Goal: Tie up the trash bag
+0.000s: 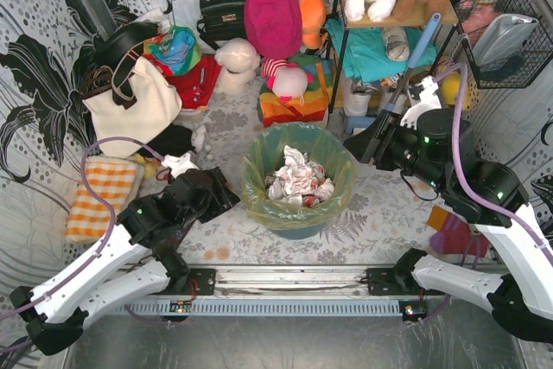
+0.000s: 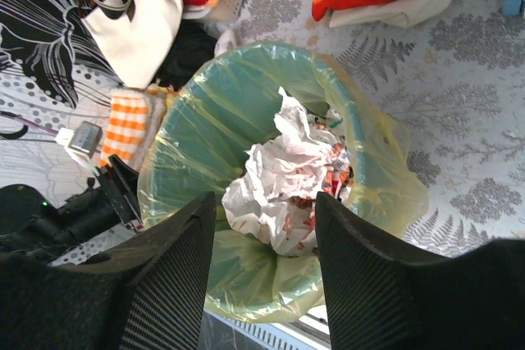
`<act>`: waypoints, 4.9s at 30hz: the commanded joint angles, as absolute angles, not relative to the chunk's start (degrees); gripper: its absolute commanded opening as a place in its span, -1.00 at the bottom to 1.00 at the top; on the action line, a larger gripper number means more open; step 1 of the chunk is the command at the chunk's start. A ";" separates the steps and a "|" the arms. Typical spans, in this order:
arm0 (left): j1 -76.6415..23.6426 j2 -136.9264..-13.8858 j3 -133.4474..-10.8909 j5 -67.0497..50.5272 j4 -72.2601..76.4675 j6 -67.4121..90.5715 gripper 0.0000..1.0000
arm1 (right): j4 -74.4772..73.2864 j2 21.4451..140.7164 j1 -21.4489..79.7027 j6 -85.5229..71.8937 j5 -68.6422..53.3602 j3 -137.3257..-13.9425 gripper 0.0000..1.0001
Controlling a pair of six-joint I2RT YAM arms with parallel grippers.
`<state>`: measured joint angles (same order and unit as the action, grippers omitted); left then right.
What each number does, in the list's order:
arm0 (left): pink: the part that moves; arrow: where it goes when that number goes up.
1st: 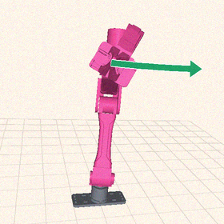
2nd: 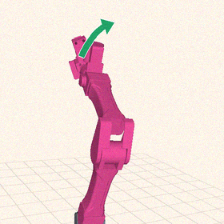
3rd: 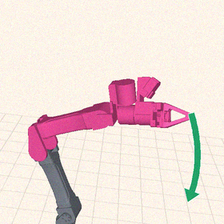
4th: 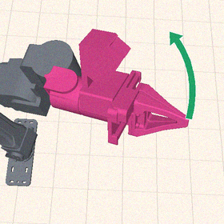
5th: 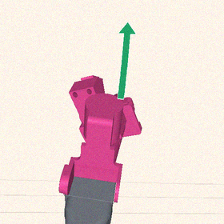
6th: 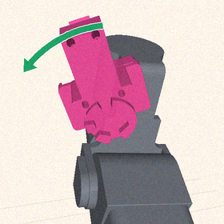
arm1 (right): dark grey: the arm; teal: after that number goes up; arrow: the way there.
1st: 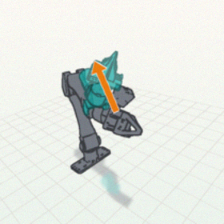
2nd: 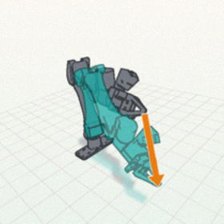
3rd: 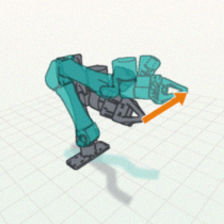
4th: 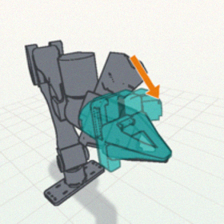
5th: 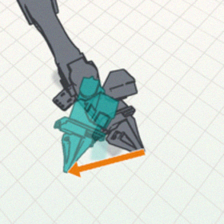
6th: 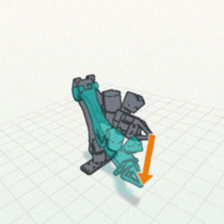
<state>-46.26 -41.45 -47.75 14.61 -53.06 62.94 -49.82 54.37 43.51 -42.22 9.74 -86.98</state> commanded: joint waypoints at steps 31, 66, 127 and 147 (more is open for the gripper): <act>-37.36 -47.41 -31.95 0.26 -26.26 54.74 0.13 | -42.80 56.75 43.82 -43.57 5.38 -85.55 -0.01; -37.00 -45.95 -33.65 1.32 -22.81 53.12 -0.85 | -58.91 56.23 43.77 -47.34 20.96 -83.36 -0.11; -25.93 -55.20 -48.69 -5.01 -32.46 40.51 -0.85 | -51.83 59.11 24.81 -39.09 1.00 -78.88 0.19; -25.93 -53.72 -47.93 -5.68 -32.96 41.57 -0.85 | -23.86 55.51 20.92 -39.94 -23.14 -47.13 0.03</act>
